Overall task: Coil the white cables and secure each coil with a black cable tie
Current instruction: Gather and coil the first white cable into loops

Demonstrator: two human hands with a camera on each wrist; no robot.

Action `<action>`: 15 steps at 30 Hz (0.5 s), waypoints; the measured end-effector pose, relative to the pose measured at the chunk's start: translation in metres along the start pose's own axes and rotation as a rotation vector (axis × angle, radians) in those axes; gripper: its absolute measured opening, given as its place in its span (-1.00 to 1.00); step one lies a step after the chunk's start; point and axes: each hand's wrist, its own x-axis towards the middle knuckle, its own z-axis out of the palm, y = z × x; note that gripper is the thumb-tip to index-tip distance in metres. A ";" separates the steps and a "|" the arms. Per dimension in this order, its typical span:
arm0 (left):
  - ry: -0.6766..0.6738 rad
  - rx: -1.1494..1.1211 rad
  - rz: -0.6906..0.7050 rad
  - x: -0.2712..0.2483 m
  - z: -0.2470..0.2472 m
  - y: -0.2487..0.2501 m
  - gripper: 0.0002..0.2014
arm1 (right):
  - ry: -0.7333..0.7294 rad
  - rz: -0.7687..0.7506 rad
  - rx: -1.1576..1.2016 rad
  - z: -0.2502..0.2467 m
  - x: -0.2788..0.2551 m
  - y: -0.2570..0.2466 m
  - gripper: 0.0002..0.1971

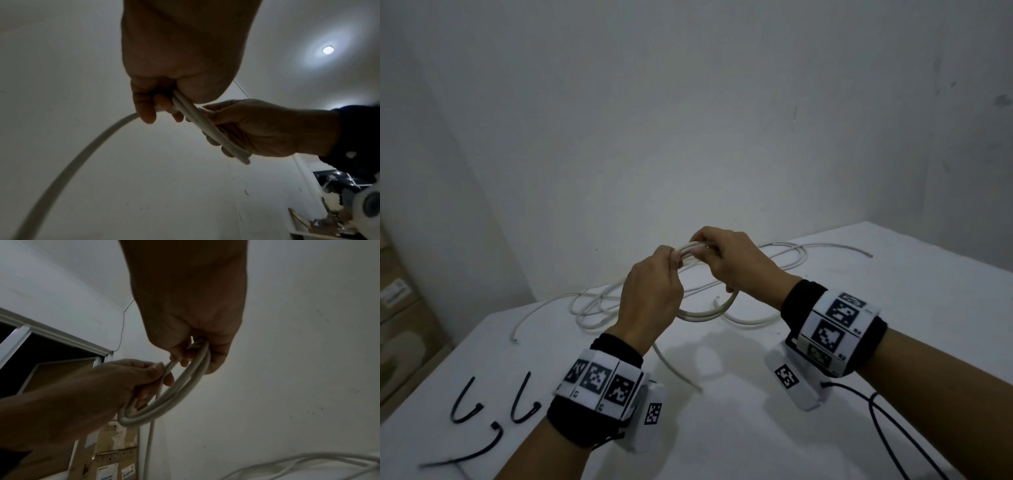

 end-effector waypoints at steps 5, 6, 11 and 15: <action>0.004 0.434 0.176 0.000 -0.009 -0.002 -0.79 | 0.022 -0.014 -0.008 0.003 -0.004 0.003 -0.78; 0.008 0.464 0.179 0.001 -0.012 -0.001 -0.81 | 0.013 -0.008 -0.007 0.004 -0.003 0.003 -0.78; -0.291 -0.481 -0.226 0.013 -0.015 0.007 -0.84 | 0.081 -0.049 -0.017 0.004 0.006 0.007 -0.79; -0.197 -0.645 -0.261 0.016 -0.007 0.005 -0.79 | 0.128 -0.009 0.060 0.009 0.008 0.009 -0.78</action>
